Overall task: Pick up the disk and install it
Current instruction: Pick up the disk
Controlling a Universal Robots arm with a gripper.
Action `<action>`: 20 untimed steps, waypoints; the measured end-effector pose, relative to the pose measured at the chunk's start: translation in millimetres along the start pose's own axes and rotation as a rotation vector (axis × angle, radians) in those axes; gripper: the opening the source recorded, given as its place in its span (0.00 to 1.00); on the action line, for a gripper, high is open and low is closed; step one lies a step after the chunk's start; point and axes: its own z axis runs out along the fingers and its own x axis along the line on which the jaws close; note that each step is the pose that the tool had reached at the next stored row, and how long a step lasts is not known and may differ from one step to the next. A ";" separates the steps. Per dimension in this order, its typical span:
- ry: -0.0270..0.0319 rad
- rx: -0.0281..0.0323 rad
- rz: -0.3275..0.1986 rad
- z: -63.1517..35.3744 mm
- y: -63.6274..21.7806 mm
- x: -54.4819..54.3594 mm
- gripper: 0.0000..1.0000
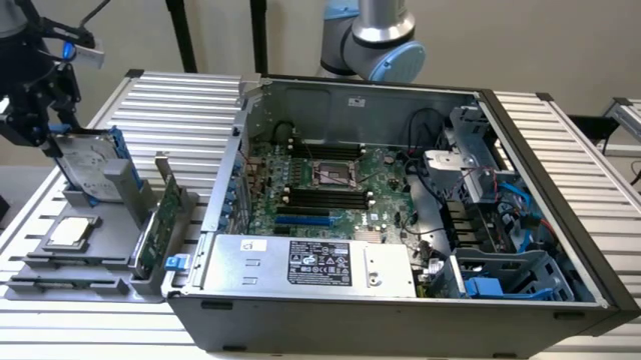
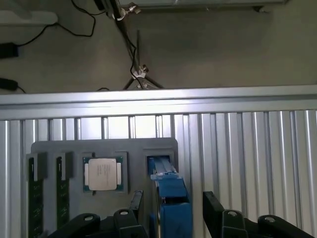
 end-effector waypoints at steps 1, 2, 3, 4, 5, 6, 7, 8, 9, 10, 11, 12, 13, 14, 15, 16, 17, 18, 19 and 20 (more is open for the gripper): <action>-0.0001 0.0018 0.000 1.5 0.1 0.1 0.60; -0.0002 0.0034 0.000 2.9 0.1 0.2 0.60; -0.0003 0.0049 -0.001 4.3 0.2 0.3 0.60; -0.0004 0.0062 -0.001 5.7 0.3 0.5 0.60; -0.0004 0.0069 -0.001 6.7 0.5 0.7 0.60; -0.0004 0.0073 -0.001 7.4 0.9 1.0 0.60; -0.0004 0.0078 -0.001 7.8 1.0 1.1 0.60; -0.0003 0.0083 -0.002 8.0 1.1 1.1 0.60; -0.0003 0.0089 -0.004 8.1 1.1 1.1 0.60; -0.0002 0.0094 -0.007 8.2 1.1 1.1 0.60; -0.0001 0.0103 -0.011 8.3 1.2 1.1 0.60; 0.0000 0.0106 -0.015 8.3 1.2 1.1 0.60; 0.0001 0.0107 -0.019 8.3 1.2 1.1 0.60; 0.0004 0.0106 -0.023 8.3 1.2 1.2 0.60; 0.0007 0.0106 -0.027 8.3 1.2 1.1 0.60; 0.0009 0.0104 -0.032 8.3 1.2 1.0 0.60; 0.0013 0.0103 -0.039 8.3 1.2 1.0 0.60; 0.0018 0.0101 -0.046 8.3 1.2 0.9 0.60; 0.0023 0.0099 -0.052 8.3 1.2 0.9 0.60; 0.0029 0.0097 -0.058 8.3 1.2 0.9 0.60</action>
